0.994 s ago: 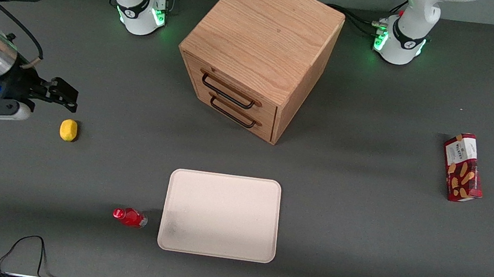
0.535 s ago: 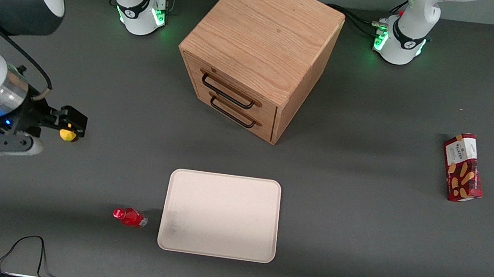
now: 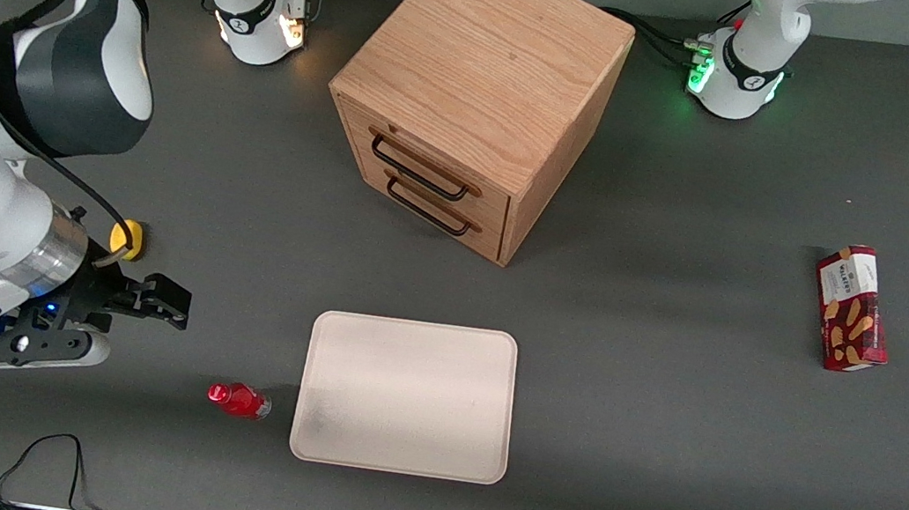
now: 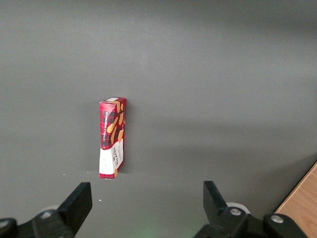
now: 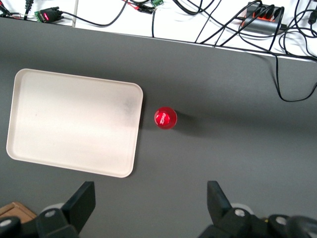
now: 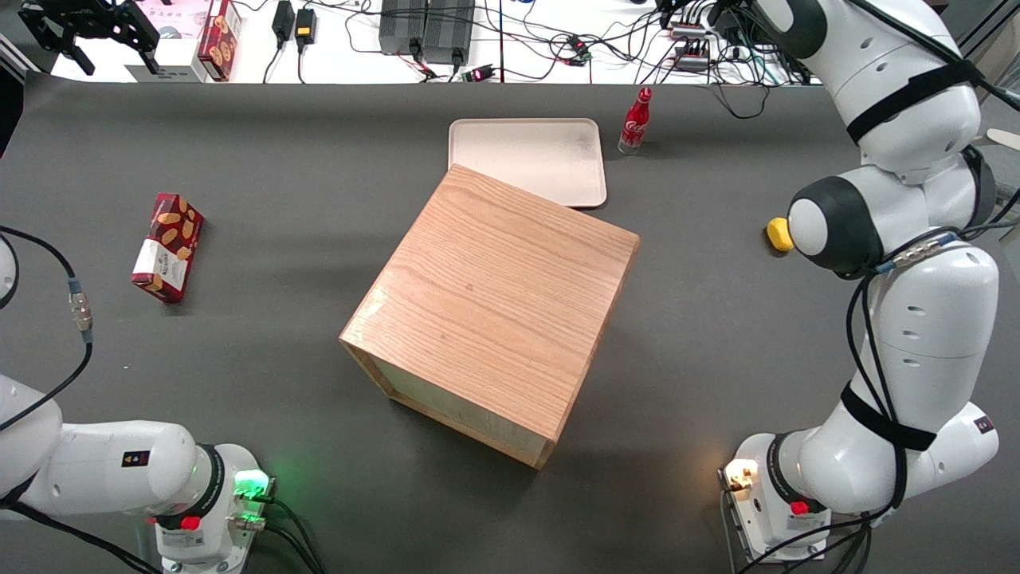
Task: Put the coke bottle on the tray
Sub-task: 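Move the open right gripper down toward the red Coca-Cola bottle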
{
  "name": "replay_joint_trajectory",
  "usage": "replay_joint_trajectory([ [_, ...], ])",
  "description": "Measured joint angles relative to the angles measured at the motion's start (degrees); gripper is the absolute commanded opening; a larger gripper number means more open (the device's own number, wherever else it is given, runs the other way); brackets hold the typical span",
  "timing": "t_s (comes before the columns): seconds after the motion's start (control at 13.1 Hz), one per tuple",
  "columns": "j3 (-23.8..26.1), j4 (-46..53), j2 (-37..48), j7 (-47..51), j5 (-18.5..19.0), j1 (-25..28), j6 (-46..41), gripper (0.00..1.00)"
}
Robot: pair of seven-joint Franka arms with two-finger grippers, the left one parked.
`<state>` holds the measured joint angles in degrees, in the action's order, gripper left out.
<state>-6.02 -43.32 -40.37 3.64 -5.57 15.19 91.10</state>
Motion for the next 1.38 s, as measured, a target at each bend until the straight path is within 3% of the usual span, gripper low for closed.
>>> replay_joint_trajectory([
  [1.38,0.0,0.1,-13.4,0.0,-0.1,0.0,15.8,1.0],
])
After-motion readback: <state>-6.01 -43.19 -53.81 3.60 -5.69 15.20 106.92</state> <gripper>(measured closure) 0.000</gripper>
